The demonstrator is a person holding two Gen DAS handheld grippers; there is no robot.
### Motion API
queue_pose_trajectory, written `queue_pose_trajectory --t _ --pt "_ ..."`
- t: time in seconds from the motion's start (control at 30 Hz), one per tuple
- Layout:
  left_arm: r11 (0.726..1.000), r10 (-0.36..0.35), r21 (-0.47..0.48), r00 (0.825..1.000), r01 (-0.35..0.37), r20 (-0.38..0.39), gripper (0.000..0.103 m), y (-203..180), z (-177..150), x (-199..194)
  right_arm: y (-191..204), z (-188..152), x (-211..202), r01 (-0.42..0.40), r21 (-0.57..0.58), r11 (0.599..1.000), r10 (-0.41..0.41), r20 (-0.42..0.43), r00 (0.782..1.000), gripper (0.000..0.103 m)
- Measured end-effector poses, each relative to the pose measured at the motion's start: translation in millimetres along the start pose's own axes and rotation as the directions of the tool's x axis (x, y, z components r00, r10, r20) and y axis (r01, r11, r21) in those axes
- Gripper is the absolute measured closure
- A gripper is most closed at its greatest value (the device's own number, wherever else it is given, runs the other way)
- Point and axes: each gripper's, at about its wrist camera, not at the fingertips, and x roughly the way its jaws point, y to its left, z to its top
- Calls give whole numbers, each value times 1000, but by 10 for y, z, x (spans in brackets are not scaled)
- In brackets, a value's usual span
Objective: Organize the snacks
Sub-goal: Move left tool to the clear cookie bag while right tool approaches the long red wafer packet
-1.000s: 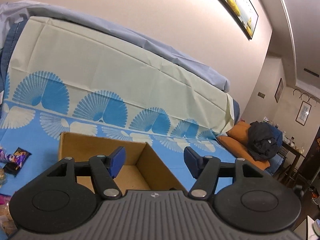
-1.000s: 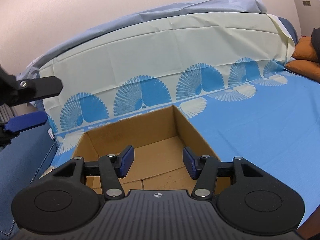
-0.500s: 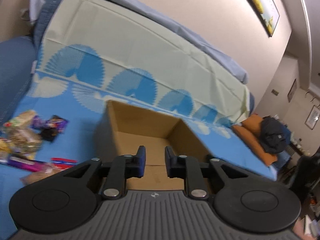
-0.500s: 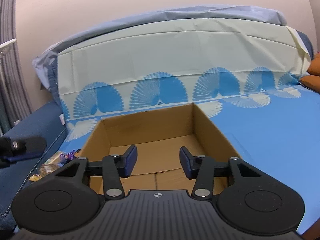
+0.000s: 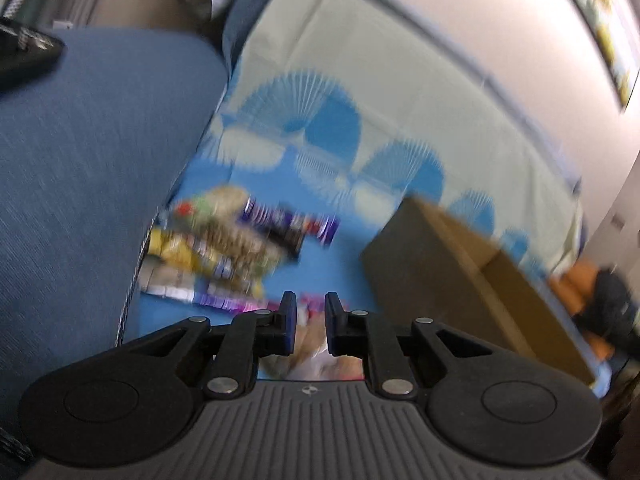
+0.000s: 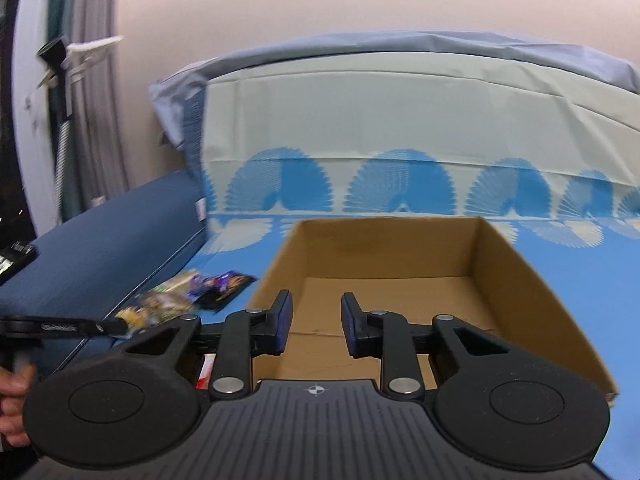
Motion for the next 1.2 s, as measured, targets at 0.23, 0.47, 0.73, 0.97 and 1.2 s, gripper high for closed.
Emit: queue_pose_trajectory --t 0.23,0.47,0.73,0.97,1.2 --pt "999 -3 -33 1000 3 -13 87 95 -10 -32 620 -48 196 -118 -84 989 114 -50 992 75" --pt "1000 5 -19 1000 -5 -4 86 9 -13 -33 1230 -169 646 -161 -181 970 124 -198 972 71" --pt "1000 19 -13 1000 -19 -4 77 3 -17 -51 1505 -458 1208 -58 -251 966 -25 -313 949 31" --pt "999 34 -8 999 -34 -17 65 5 -22 13 1496 -723 1483 -12 -286 958 -113 -416 902 31" --pt "999 52 -2 998 -52 -28 62 0 -31 66 1307 -707 1542 -14 -121 993 -42 -451 892 38"
